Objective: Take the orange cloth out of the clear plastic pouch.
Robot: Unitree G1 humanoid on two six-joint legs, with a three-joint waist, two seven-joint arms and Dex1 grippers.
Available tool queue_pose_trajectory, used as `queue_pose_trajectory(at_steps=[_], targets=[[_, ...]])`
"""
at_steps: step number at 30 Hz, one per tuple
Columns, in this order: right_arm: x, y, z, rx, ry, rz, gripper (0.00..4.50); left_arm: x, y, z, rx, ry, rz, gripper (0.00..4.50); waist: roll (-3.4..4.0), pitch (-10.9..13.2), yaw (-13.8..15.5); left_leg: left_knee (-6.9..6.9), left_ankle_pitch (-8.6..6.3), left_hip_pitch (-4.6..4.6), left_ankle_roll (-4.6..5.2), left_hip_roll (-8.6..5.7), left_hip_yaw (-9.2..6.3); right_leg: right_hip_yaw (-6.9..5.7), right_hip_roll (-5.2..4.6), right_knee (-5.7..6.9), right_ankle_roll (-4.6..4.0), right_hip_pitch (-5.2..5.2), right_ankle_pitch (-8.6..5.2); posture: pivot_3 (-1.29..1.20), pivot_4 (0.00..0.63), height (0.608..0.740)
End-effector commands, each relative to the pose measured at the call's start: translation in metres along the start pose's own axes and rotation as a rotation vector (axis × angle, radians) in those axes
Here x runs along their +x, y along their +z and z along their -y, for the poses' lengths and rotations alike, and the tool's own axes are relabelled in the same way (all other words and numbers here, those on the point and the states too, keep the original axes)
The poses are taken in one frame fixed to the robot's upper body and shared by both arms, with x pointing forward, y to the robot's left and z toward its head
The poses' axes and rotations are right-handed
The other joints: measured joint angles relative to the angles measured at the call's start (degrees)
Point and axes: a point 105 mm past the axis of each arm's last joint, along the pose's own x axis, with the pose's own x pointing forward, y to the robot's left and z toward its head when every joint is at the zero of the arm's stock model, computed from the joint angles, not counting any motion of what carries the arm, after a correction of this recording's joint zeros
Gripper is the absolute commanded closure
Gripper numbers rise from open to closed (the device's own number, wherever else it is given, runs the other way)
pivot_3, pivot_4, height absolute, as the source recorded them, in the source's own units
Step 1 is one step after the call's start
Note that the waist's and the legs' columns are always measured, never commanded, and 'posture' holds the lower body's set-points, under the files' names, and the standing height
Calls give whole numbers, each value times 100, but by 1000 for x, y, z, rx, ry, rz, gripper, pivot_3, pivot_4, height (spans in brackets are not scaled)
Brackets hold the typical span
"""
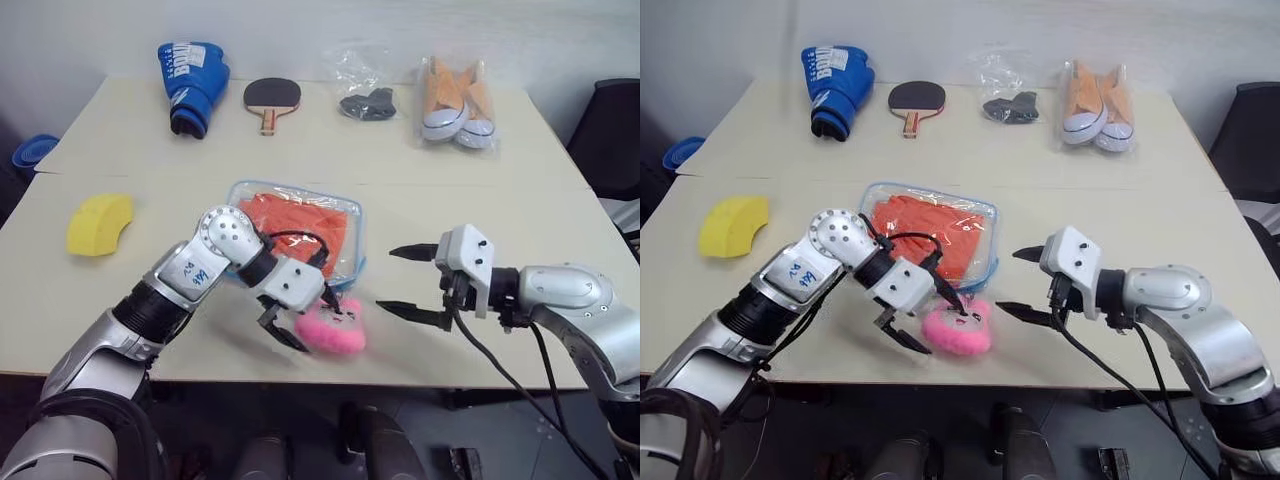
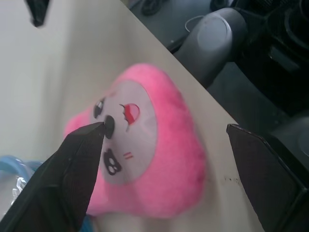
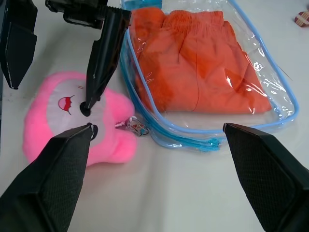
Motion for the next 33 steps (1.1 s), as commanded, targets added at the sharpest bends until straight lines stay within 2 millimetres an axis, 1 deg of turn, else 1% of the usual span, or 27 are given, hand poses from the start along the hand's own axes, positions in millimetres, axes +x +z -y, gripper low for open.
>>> queue_pose_trajectory(at_steps=[1,5,6,9,12,15,18,21,24,25,33], targets=[[6,6,6,-52,-12,20,0,4,-7,-1,42,-12,-44,254,0,0,3,5,0,0,0,-1,-1,-2,1,1,0,-2,0,0,150,740],[15,-5,11,-115,6,-29,0,6,-14,-1,79,8,-66,1125,0,0,3,17,-3,-1,5,-1,-9,-8,0,2,1,-3,0,0,150,740],[17,-9,13,-141,10,-48,0,6,-14,-1,71,13,-56,1496,0,0,2,18,-3,-2,6,-1,-10,-9,-1,1,1,-3,0,0,150,740],[24,-18,21,-208,9,-89,0,2,-12,1,63,28,-40,2319,0,0,-10,19,-5,-1,8,-1,-11,-10,-1,2,1,-2,0,0,150,740],[33,-23,29,-254,9,-99,0,-5,-12,2,44,55,-29,3189,0,0,-28,19,-5,0,9,2,-8,-8,-3,5,1,-2,1,0,150,740],[44,-24,37,-283,6,-92,0,-11,-17,-1,26,122,-60,4020,0,0,-48,22,-5,-1,8,4,-8,-8,-3,7,1,-5,1,0,150,740],[55,-23,40,-307,16,-75,0,-21,-21,1,1,149,-82,4020,1,0,-63,28,-5,-5,8,5,-10,-10,-5,9,1,-6,1,0,150,740],[68,-22,41,-326,24,-58,0,-26,-20,4,-7,164,-83,4020,2,1,-87,35,-5,-8,8,8,-14,-14,-7,13,0,-7,0,0,150,740],[78,-25,45,-331,24,-54,585,-27,-19,6,-15,173,-84,4045,3,1,-128,42,-5,-10,8,8,-16,-15,-9,18,0,-7,0,0,150,740],[79,-26,44,-342,31,-54,868,-27,-19,6,-17,175,-85,4045,3,1,-131,42,-5,-10,8,8,-16,-16,-11,19,0,-7,0,0,150,740],[77,-19,36,-388,81,-11,3671,-27,-21,6,-43,199,-94,4045,7,4,-138,45,-5,-12,7,8,-23,-20,-14,20,-1,-7,0,0,150,740]])
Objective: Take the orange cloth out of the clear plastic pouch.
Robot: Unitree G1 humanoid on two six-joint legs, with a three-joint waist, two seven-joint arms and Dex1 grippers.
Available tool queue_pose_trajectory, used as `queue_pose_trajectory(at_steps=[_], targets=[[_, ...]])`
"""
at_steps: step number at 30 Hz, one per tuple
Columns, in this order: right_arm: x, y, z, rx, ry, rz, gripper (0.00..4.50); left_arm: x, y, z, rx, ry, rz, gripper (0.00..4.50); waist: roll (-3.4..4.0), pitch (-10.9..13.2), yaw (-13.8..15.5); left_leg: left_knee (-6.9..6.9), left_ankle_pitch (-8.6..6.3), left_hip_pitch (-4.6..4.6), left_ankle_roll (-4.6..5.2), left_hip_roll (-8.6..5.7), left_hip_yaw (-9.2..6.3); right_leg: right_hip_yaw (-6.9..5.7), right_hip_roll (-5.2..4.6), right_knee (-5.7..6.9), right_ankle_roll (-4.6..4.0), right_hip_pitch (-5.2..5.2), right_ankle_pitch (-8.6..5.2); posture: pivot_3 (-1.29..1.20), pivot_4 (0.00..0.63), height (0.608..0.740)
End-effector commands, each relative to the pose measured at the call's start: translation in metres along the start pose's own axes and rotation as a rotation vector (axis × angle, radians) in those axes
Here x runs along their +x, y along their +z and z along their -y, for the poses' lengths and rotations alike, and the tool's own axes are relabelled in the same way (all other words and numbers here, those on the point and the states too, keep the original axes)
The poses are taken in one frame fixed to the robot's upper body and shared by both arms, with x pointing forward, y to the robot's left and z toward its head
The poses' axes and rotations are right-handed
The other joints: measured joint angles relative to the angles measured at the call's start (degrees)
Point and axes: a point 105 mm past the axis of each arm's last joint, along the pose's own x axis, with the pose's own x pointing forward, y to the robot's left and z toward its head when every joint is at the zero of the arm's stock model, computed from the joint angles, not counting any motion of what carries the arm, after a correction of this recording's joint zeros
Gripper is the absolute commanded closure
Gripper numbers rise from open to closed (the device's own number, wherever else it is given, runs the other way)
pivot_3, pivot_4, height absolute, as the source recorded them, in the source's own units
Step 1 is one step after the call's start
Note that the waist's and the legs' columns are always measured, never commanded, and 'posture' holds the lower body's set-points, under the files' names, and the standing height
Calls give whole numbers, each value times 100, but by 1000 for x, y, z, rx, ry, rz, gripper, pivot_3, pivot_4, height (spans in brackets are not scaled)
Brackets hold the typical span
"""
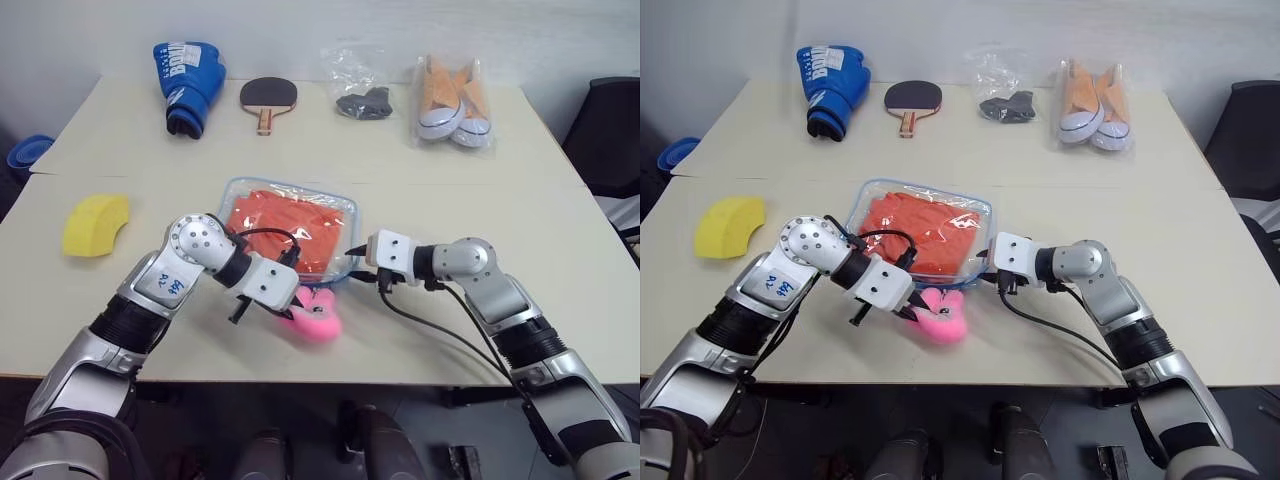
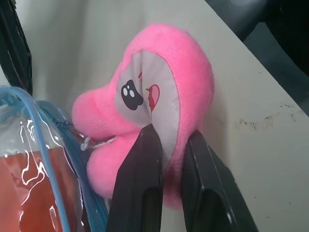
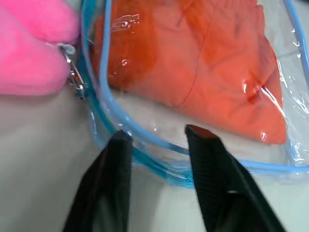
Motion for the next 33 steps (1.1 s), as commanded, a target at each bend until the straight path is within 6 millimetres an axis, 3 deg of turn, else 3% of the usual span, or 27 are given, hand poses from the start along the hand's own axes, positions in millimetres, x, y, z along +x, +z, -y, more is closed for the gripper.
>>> queue_pose_trajectory(at_steps=[1,2,8,11,18,23,25,33], targets=[[-6,14,2,-56,-4,45,4003,-4,2,-2,1,32,-11,4045,0,0,0,0,0,0,0,0,0,0,0,0,0,0,0,0,150,740],[-7,15,1,-65,-3,47,4299,-4,1,-2,-8,39,-8,4045,0,0,0,0,0,0,-1,0,0,0,0,0,0,0,0,0,150,740],[-24,19,-10,-116,47,69,4299,-15,-9,-4,-111,109,-6,4045,1,1,17,3,-1,-2,-1,-2,-4,-2,-3,-1,0,1,0,0,150,740],[-39,18,-12,-135,59,72,4299,-35,-19,-1,-220,171,1,4045,3,2,11,2,-1,-2,-1,-1,-5,-3,-3,-1,0,0,0,0,150,740],[-76,5,-16,-191,88,16,4299,-105,-53,-1,-449,417,-14,4045,9,6,2,0,-3,0,-4,1,-7,-7,0,-2,-2,1,-1,0,150,740],[-84,8,-20,-182,76,26,4299,-136,-61,-10,-515,550,-6,4045,8,6,31,2,-4,-3,-3,-1,-8,-10,-3,-3,-1,1,-1,0,150,740],[-79,15,-18,-150,48,57,4299,-133,-55,-11,-514,533,29,4045,9,6,29,2,-5,-6,-4,-2,-8,-13,-3,-5,-1,0,-1,0,150,740],[-52,26,-8,-17,-85,87,4299,-78,-19,8,-436,303,138,4045,10,7,3,3,-9,-1,-12,3,-7,-9,-5,1,-3,0,-2,0,150,740]])
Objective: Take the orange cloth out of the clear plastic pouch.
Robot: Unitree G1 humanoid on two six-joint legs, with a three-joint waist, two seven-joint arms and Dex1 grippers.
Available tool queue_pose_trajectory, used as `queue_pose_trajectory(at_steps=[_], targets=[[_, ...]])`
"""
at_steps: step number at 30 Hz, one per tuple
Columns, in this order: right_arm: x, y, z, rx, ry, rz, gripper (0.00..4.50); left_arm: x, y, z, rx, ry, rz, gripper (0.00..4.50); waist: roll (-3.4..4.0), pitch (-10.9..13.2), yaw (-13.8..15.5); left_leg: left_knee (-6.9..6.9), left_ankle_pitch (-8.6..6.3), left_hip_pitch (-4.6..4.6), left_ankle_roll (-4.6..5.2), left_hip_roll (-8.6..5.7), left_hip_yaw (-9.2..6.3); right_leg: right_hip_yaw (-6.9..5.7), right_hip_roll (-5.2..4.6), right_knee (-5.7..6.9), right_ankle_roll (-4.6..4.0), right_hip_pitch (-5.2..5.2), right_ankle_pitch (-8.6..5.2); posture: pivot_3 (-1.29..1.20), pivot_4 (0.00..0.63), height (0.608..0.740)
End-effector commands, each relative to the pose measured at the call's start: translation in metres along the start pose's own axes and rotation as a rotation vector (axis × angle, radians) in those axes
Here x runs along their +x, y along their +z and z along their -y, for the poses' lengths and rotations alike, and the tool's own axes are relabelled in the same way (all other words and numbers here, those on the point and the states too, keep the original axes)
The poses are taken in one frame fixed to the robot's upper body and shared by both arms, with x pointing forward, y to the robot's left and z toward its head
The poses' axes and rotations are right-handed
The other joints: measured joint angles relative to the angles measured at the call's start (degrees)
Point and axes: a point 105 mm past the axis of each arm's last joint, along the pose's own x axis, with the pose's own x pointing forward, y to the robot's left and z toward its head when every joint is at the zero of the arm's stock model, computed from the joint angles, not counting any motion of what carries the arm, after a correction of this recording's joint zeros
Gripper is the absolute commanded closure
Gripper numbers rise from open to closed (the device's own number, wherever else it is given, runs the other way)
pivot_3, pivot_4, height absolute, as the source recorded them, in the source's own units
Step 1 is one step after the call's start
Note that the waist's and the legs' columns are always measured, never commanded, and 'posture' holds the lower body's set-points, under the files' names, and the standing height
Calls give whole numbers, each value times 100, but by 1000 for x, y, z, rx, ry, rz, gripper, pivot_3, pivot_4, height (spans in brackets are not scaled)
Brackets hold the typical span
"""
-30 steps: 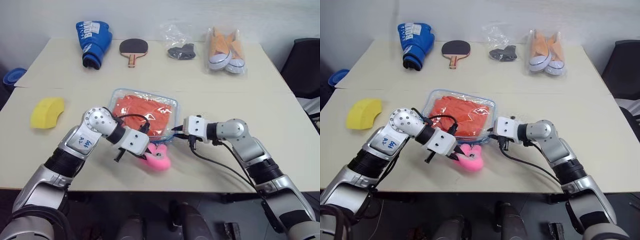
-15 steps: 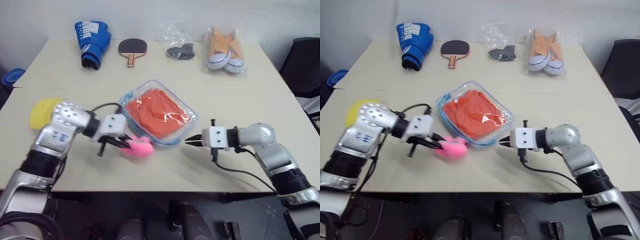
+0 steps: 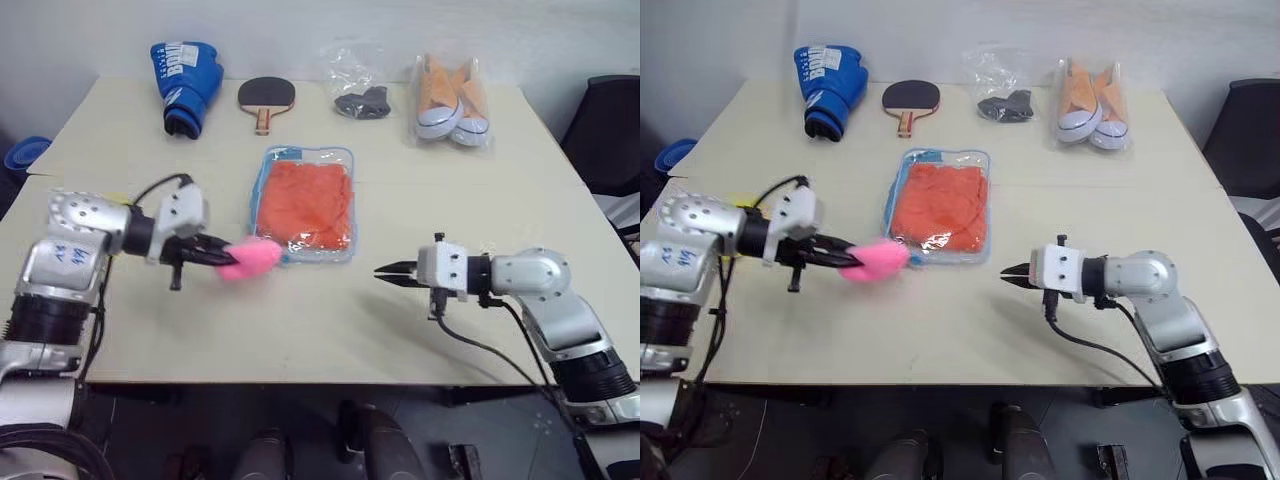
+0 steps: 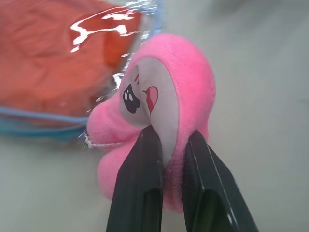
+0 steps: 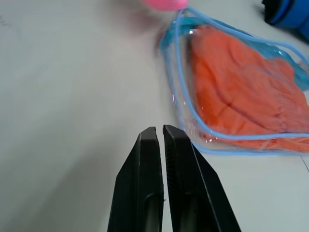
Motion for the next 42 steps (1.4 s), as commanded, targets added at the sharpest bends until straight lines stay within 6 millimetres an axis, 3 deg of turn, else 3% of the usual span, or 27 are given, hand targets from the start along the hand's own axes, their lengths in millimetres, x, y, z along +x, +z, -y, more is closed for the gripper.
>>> queue_pose_trajectory(at_steps=[1,4,11,13,18,21,25,34,42], targets=[[7,12,5,-17,-56,17,4299,9,19,14,51,-73,50,4045,0,0,2,1,0,-1,0,0,-1,0,1,0,0,0,0,0,150,740],[12,13,3,-1,-71,16,4299,23,32,28,84,-156,88,4045,0,0,7,2,0,-1,0,-2,0,2,1,-1,0,0,0,0,150,740],[15,17,-11,14,-62,21,4299,68,93,59,144,-385,271,4045,0,0,113,7,0,-5,0,-6,-2,4,2,-3,1,3,1,0,150,740],[13,18,-14,2,-55,18,4299,74,100,66,175,-458,266,4045,0,0,120,10,0,-5,1,-7,-1,7,7,-3,2,2,1,0,150,740],[12,11,-9,-41,-64,-35,4299,70,74,61,187,-478,152,4045,2,0,1,0,1,5,-3,-2,7,16,15,2,-3,2,-2,0,150,740],[7,5,-4,-24,-62,-59,3703,65,45,58,204,-464,59,4045,2,0,-23,0,2,8,-4,0,5,16,17,3,-6,2,-4,0,150,740],[4,-2,-5,-81,-36,-105,2443,64,31,55,222,-442,24,4045,6,2,30,2,2,1,-3,-2,-2,11,13,1,-7,0,-4,0,150,740],[12,-3,-13,-115,32,-103,2443,72,37,51,239,-411,58,4045,6,2,119,6,-2,-3,5,-6,-2,11,13,-4,-2,2,-1,0,150,740],[17,13,-14,-60,32,-40,2443,72,34,51,240,-396,56,4045,6,2,120,5,-2,-1,5,-3,-3,9,13,-2,-2,2,-2,0,150,740]])
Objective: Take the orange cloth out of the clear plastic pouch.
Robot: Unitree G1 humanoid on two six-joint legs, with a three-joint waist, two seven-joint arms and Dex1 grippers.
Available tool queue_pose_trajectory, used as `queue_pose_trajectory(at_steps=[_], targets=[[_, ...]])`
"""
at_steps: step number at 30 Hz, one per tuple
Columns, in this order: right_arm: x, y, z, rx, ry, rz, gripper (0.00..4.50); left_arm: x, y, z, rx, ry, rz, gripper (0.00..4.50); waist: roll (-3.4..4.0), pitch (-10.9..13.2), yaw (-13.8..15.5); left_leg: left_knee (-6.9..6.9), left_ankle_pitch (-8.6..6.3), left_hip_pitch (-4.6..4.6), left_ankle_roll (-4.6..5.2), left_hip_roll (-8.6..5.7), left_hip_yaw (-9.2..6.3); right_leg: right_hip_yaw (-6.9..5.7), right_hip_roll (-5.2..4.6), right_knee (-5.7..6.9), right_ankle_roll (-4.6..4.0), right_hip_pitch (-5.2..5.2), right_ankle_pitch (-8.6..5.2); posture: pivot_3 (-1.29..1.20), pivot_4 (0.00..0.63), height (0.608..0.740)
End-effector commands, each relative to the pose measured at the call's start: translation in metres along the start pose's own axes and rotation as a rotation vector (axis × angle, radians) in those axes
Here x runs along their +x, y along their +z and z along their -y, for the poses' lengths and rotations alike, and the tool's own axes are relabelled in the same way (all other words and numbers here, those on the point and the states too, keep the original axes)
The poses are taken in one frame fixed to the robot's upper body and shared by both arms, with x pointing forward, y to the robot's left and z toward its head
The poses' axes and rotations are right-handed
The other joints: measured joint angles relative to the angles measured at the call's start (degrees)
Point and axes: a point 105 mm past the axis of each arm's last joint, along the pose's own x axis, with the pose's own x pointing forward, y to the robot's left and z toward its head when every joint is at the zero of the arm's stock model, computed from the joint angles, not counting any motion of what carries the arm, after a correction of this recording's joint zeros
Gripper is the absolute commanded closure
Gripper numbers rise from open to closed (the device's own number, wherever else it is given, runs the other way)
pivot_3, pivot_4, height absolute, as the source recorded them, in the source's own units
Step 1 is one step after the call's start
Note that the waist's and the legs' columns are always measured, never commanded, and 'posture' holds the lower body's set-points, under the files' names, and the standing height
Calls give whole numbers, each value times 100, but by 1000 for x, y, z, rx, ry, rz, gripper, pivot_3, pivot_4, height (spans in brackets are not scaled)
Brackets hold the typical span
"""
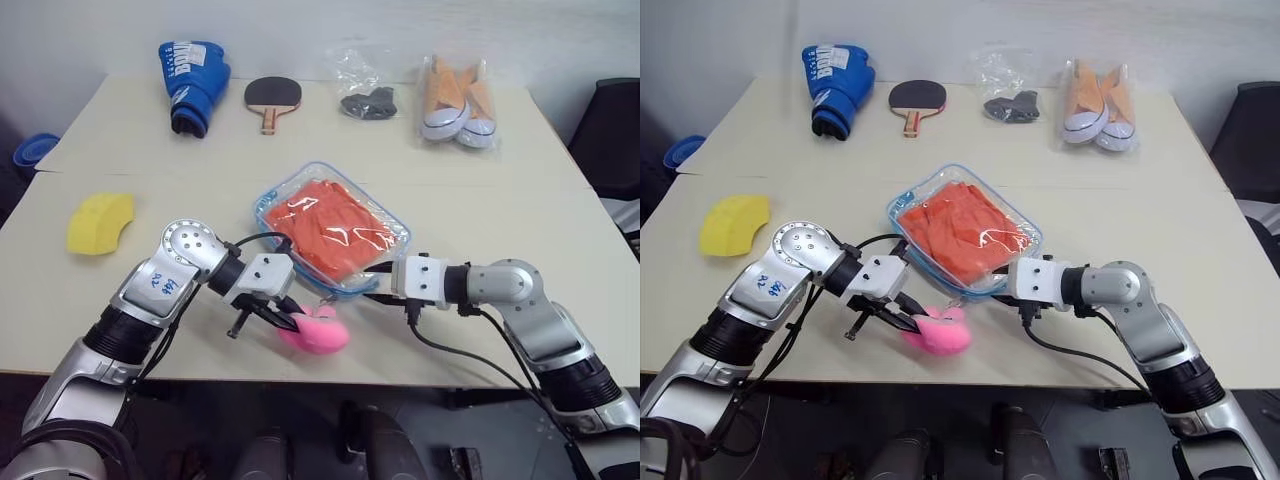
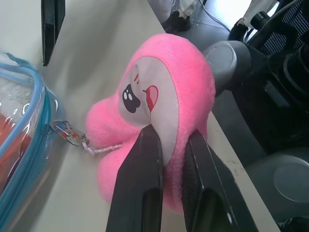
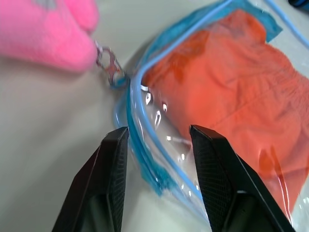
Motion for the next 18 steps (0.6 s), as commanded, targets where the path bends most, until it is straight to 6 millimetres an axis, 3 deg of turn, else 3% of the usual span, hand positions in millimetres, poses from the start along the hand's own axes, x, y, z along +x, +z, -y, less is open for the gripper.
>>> queue_pose_trajectory(at_steps=[1,9,12,16,18], targets=[[0,11,4,-29,-12,31,2443,-4,4,-1,31,24,-2,4045,0,0,3,0,0,0,0,0,0,0,0,0,0,0,0,0,150,740],[16,5,6,-21,-14,21,2443,-3,6,-3,36,32,3,4045,0,0,2,0,0,-1,1,-2,0,0,0,-1,0,0,0,0,150,740],[18,5,9,-13,-17,30,3025,-4,5,-3,36,35,2,4045,0,0,1,0,0,0,1,-1,0,0,0,-1,0,0,0,0,150,740],[13,3,9,-23,-1,24,4399,-6,4,-4,32,42,0,4045,0,0,1,0,0,-1,0,-1,-1,-1,0,-1,0,0,0,0,150,740],[10,1,6,-38,22,14,4456,-7,3,-5,29,49,-2,4045,1,0,1,0,0,-1,1,-1,-1,-1,0,-1,0,0,0,0,150,740]])
